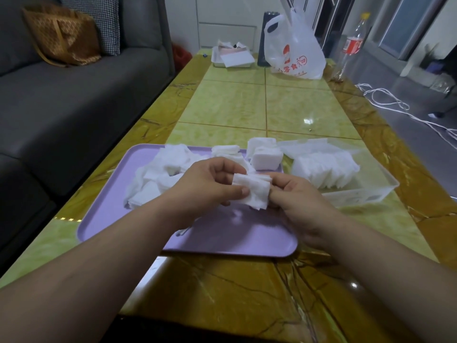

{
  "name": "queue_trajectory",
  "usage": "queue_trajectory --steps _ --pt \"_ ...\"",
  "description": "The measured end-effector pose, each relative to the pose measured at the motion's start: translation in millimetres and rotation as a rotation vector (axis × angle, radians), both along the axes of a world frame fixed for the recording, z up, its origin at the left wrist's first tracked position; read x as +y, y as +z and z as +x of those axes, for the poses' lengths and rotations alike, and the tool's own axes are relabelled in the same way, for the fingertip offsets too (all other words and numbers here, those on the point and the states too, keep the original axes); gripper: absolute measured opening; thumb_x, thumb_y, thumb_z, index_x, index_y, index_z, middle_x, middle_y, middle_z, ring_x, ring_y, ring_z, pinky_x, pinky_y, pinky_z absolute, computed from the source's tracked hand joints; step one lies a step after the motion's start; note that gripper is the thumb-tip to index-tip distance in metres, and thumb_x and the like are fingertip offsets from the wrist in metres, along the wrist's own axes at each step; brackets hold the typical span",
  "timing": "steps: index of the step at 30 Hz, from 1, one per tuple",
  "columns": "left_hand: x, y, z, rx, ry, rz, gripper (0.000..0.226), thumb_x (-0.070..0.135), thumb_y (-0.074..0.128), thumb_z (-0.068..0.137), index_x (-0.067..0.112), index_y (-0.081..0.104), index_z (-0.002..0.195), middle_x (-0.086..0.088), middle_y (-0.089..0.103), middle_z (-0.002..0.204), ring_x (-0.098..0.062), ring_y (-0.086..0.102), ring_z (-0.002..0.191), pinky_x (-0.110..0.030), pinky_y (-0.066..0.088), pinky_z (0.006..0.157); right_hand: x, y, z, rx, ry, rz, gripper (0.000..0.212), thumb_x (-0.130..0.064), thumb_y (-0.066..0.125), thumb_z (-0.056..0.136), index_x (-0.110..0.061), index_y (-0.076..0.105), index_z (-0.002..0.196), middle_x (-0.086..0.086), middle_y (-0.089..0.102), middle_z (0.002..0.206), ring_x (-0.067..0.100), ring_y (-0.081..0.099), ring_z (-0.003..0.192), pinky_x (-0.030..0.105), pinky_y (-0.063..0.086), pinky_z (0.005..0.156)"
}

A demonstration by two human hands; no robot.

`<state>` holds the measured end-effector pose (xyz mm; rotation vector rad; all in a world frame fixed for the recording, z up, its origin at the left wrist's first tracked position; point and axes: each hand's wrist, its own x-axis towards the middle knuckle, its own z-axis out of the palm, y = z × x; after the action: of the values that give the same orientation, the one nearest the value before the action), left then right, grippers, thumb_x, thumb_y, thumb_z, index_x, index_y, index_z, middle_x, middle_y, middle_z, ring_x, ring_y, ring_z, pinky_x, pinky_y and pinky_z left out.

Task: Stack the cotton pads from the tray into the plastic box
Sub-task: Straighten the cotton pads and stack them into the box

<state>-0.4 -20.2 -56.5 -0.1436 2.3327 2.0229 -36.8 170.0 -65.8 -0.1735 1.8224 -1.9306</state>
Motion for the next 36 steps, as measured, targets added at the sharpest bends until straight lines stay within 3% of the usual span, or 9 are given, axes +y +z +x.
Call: queue_trajectory --steps 6,9,12,16,18,21,25,30,36 --pt "1.6 -7.4 -3.7 0.020 0.073 -0.023 0.027 0.002 0.084 0.078 0.014 0.071 0.099 0.000 0.073 0.079 -0.014 0.066 0.071 -0.033 0.058 0.068 -1.0 0.9 1.5 -0.083 0.020 -0.111 0.028 0.001 0.046 0.104 -0.006 0.072 0.113 0.018 0.077 0.109 0.026 0.074 0.103 0.035 0.060 0.091" --pt "2.0 -7.7 -4.5 0.013 0.093 -0.001 0.026 0.003 0.085 0.078 0.015 0.071 0.097 0.002 0.072 0.076 -0.012 0.065 0.067 -0.032 0.056 0.064 -0.2 2.2 -1.4 -0.125 0.018 -0.124 0.030 0.000 0.045 0.102 -0.005 0.072 0.115 0.020 0.075 0.115 0.032 0.070 0.115 0.043 0.055 0.102" --pt "3.4 -8.9 -4.9 -0.007 0.094 0.025 0.028 0.004 0.086 0.078 0.016 0.071 0.098 0.006 0.071 0.071 -0.009 0.065 0.066 -0.027 0.050 0.059 2.2 3.6 -2.9 -0.171 0.040 -0.159 0.032 -0.009 0.060 0.090 -0.002 0.073 0.118 0.024 0.072 0.120 0.038 0.067 0.118 0.049 0.049 0.109" --pt "5.6 -8.3 -5.6 0.018 0.098 -0.020 0.034 0.007 0.088 0.075 0.017 0.071 0.102 0.003 0.072 0.081 -0.011 0.064 0.070 -0.027 0.050 0.059 0.8 -5.1 -3.7 -0.040 -0.056 -0.047 0.029 0.005 0.058 0.095 -0.003 0.071 0.119 0.026 0.074 0.113 0.045 0.066 0.116 0.055 0.050 0.106" --pt "2.9 -9.6 -6.8 0.048 0.146 -0.065 0.035 0.010 0.091 0.072 0.017 0.070 0.098 0.001 0.070 0.083 -0.014 0.062 0.071 -0.030 0.052 0.060 -0.6 -7.5 -5.1 -0.030 -0.095 -0.040 0.029 0.007 0.056 0.097 -0.005 0.071 0.118 0.022 0.075 0.111 0.042 0.069 0.112 0.054 0.054 0.102" --pt "1.5 -10.9 -6.7 0.087 0.157 -0.112 0.029 0.011 0.091 0.071 0.014 0.067 0.089 0.002 0.066 0.071 -0.016 0.057 0.065 -0.032 0.049 0.059 -1.5 -5.4 -6.2 -0.060 -0.131 -0.086 0.027 0.008 0.053 0.098 -0.003 0.068 0.119 0.020 0.075 0.113 0.030 0.074 0.101 0.042 0.062 0.088" --pt "11.2 -10.5 -2.7 0.064 0.127 -0.176 0.023 0.016 0.090 0.075 0.010 0.072 0.088 0.002 0.067 0.070 -0.007 0.057 0.059 -0.019 0.047 0.052 -3.2 -2.7 -2.8 -0.085 -0.124 -0.145 0.026 0.008 0.052 0.099 0.002 0.064 0.121 0.024 0.073 0.116 0.029 0.072 0.101 0.040 0.061 0.089" --pt "17.5 -13.3 -5.0 0.043 0.215 -0.215 0.032 0.032 0.093 0.071 0.014 0.072 0.088 0.002 0.068 0.073 -0.004 0.055 0.057 -0.016 0.043 0.051 -5.7 -2.1 -0.6 -0.110 -0.133 -0.165 0.026 0.007 0.053 0.099 0.001 0.061 0.124 0.022 0.073 0.117 0.027 0.071 0.105 0.036 0.064 0.083" --pt "20.4 -16.3 -6.7 0.039 0.282 -0.280 0.038 0.042 0.094 0.065 0.020 0.071 0.086 0.007 0.070 0.073 -0.007 0.062 0.064 -0.025 0.050 0.061 -8.9 -4.4 2.1 -0.122 -0.148 -0.161 0.026 0.005 0.054 0.100 -0.002 0.063 0.124 0.017 0.076 0.113 0.030 0.071 0.113 0.045 0.060 0.094"
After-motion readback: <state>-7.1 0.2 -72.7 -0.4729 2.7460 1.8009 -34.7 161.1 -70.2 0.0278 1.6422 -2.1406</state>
